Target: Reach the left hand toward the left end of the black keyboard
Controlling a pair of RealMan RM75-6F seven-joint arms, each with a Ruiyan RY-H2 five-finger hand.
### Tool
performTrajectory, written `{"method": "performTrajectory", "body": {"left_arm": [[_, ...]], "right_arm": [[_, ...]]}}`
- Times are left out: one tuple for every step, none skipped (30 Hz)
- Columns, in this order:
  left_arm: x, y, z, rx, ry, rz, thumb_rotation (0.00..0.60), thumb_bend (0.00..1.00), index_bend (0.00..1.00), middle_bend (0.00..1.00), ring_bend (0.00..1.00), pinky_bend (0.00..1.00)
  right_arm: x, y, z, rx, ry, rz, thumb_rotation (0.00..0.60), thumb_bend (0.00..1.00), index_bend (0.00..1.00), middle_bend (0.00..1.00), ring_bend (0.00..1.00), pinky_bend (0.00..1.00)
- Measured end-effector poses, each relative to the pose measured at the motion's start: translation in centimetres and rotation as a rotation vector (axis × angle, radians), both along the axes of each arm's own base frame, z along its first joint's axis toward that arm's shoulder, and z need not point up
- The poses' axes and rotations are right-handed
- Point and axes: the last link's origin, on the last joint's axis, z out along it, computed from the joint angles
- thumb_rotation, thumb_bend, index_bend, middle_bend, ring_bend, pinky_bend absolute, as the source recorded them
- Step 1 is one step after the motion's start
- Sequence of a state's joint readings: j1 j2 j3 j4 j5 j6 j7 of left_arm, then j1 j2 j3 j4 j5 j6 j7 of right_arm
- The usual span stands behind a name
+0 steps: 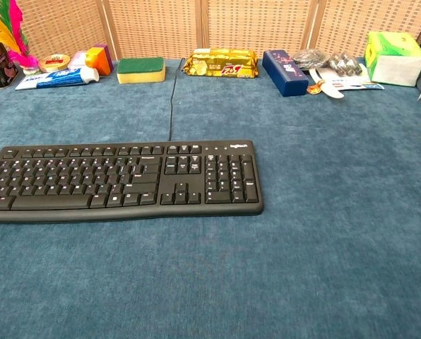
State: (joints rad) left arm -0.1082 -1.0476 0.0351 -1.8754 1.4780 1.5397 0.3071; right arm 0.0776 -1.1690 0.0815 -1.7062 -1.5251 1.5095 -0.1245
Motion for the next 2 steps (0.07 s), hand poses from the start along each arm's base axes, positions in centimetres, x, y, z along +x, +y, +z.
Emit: {"method": "performTrajectory", "body": {"left_arm": [[-0.05,-0.46,0.19,0.01,-0.003,0.001,0.0,0.1,0.31,0.49,0.4,0.38],[-0.12,-1.03,0.39,0.019,-0.006,0.003,0.0,0.1,0.31,0.49,0.4,0.38]], "right_arm": [[0.01,-0.02,0.0,0.0,0.001,0.001,0.0,0.23,0.2,0.23,0.18,0.15],[0.03,-0.05,0.0,0.0,0.0,0.003,0.0,0.23,0.2,0.23,0.18,0.15]]}}
